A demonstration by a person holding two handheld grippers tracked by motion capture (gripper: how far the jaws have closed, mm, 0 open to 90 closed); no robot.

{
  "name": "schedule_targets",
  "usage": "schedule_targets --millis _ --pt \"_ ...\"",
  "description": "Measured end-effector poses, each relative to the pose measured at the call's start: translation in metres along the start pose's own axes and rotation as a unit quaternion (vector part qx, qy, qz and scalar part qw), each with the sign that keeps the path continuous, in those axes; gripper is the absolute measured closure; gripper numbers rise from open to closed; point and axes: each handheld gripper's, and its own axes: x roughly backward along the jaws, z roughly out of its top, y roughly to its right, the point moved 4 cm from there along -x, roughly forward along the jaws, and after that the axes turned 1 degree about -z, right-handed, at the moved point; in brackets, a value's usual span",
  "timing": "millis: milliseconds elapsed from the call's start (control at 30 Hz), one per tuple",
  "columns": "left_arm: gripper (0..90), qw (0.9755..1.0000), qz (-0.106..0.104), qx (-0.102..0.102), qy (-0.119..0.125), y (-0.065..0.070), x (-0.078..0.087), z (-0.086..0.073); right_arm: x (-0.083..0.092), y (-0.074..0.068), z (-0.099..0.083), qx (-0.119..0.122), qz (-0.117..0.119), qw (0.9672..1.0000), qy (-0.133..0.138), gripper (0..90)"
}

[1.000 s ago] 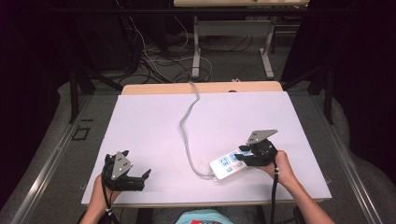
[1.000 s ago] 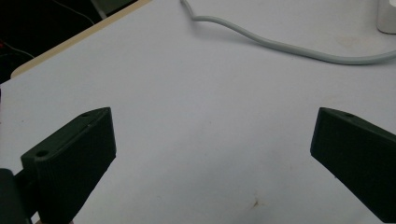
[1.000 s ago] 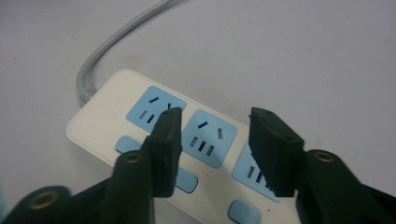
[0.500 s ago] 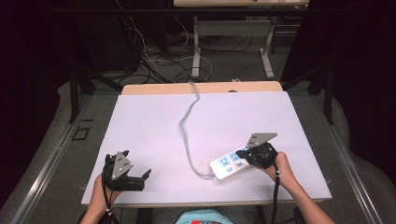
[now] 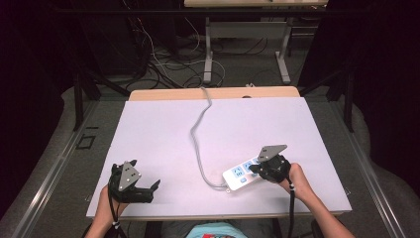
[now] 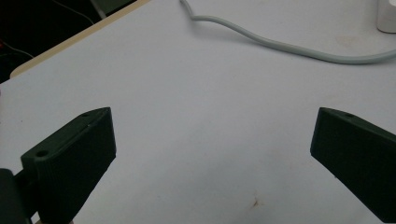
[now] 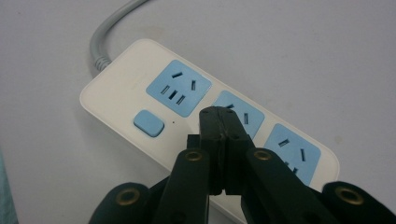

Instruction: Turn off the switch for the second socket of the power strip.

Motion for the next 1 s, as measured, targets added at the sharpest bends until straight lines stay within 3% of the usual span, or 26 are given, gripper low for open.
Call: schedule_targets --millis 67,400,1000 --pt "0.0 1.0 -0.002 -0.001 -0.003 0.0001 0.0005 0.0 -0.001 -0.0004 -0.001 0.004 0.009 0.9999 -0.007 90.0" --pt "0.0 1.0 -0.001 -0.002 0.0 0.0002 -0.0002 0.0 -0.0067 -0.0008 -0.005 0.005 0.007 0.9996 -0.028 90.0" --pt "0.0 1.0 -0.003 -0.006 -0.004 0.0011 -0.001 0.0 -0.0077 0.0007 -0.0076 -0.023 0.007 0.9996 -0.017 90.0"
